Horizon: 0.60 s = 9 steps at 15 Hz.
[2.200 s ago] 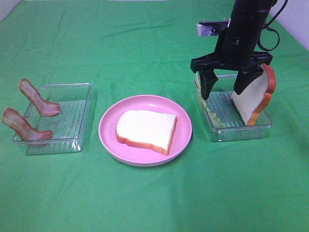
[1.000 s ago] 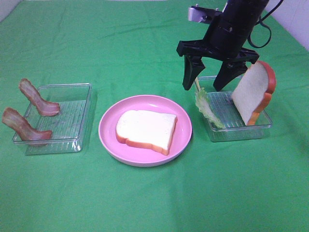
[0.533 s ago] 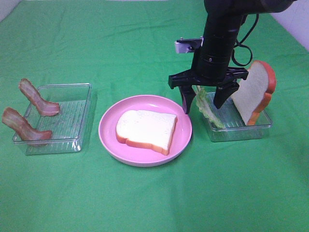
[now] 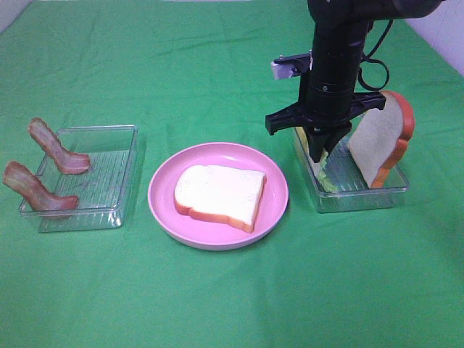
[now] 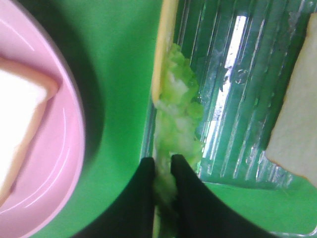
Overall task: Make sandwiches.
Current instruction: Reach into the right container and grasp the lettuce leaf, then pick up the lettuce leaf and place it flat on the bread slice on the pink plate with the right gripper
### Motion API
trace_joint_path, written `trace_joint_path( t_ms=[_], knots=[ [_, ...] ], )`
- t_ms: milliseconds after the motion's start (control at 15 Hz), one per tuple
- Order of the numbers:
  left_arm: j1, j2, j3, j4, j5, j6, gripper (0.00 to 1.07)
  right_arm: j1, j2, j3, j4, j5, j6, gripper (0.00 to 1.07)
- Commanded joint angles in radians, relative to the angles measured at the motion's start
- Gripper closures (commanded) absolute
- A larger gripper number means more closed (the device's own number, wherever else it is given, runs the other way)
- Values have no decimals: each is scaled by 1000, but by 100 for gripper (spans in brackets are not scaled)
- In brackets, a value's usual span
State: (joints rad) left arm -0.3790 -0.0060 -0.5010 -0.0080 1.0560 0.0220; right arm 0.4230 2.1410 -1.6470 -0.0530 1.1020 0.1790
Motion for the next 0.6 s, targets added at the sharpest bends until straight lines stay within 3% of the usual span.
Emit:
trace_joint_path(
  t_ms=[67, 400, 600],
  knots=[
    [-4, -17, 2, -3, -11, -7, 30, -3, -1, -2, -37, 31, 8, 107],
    [-4, -17, 2, -3, -11, -7, 30, -3, -156, -2, -75, 86, 12, 107],
    [-4, -17, 2, -3, -11, -7, 30, -3, -297, -2, 0, 114, -14, 107]
  ],
)
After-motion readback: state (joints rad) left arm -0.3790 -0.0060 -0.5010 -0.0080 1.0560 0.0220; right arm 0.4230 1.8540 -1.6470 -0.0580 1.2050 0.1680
